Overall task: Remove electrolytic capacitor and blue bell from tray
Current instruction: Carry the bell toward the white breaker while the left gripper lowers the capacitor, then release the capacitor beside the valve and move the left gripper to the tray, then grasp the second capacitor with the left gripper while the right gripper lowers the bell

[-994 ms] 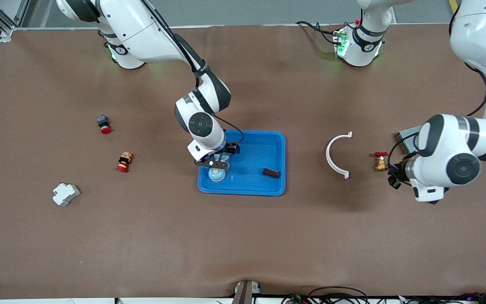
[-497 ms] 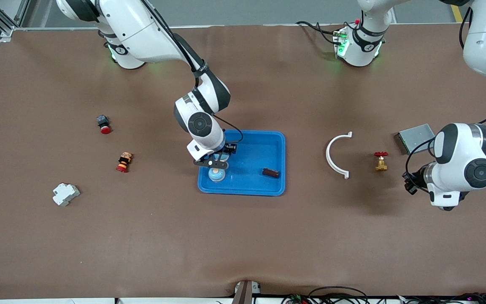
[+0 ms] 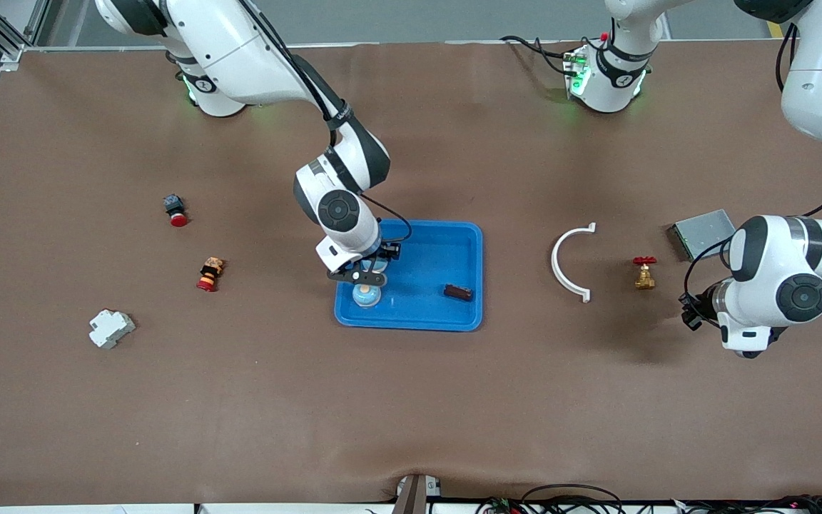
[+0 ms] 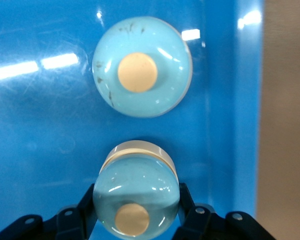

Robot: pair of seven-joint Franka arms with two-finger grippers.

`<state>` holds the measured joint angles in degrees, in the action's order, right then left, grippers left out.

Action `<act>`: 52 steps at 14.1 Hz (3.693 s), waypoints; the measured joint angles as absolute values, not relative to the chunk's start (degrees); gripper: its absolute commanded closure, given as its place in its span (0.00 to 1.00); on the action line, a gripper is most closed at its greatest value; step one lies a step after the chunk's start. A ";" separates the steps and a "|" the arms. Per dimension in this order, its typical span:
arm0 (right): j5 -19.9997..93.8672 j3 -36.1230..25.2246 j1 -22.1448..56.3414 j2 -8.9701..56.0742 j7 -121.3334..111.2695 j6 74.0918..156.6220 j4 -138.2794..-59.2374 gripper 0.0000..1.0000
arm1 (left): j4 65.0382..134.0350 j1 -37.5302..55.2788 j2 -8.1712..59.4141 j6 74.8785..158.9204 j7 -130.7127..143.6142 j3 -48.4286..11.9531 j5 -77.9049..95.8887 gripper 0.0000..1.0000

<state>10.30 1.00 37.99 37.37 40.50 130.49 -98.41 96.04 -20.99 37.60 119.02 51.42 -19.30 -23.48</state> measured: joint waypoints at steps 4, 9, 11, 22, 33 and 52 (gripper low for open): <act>10.27 -0.22 34.50 27.96 38.58 117.10 -97.17 0.81 | 95.98 -20.97 37.58 118.94 51.41 -19.40 -24.78 0.00; 8.64 -0.64 22.77 18.80 19.11 104.23 -97.30 0.81 | 93.90 -20.73 36.28 115.81 54.32 -23.15 -20.32 0.00; 7.54 -0.77 17.00 17.70 8.73 101.81 -97.49 0.80 | 92.53 -20.31 34.98 113.21 54.84 -24.03 -16.03 0.00; 1.26 -0.87 -6.86 24.72 -32.18 113.25 -100.22 0.80 | 88.75 -14.42 32.81 107.48 75.61 -33.52 -6.81 0.00; -0.20 -0.58 -9.35 31.87 -37.50 129.74 -106.64 0.78 | 86.43 3.46 40.43 125.67 96.09 -27.63 -6.82 0.00; -0.19 0.08 -9.35 33.76 -37.58 130.67 -106.68 0.00 | 85.97 23.81 47.51 133.88 108.22 -14.30 -6.82 0.41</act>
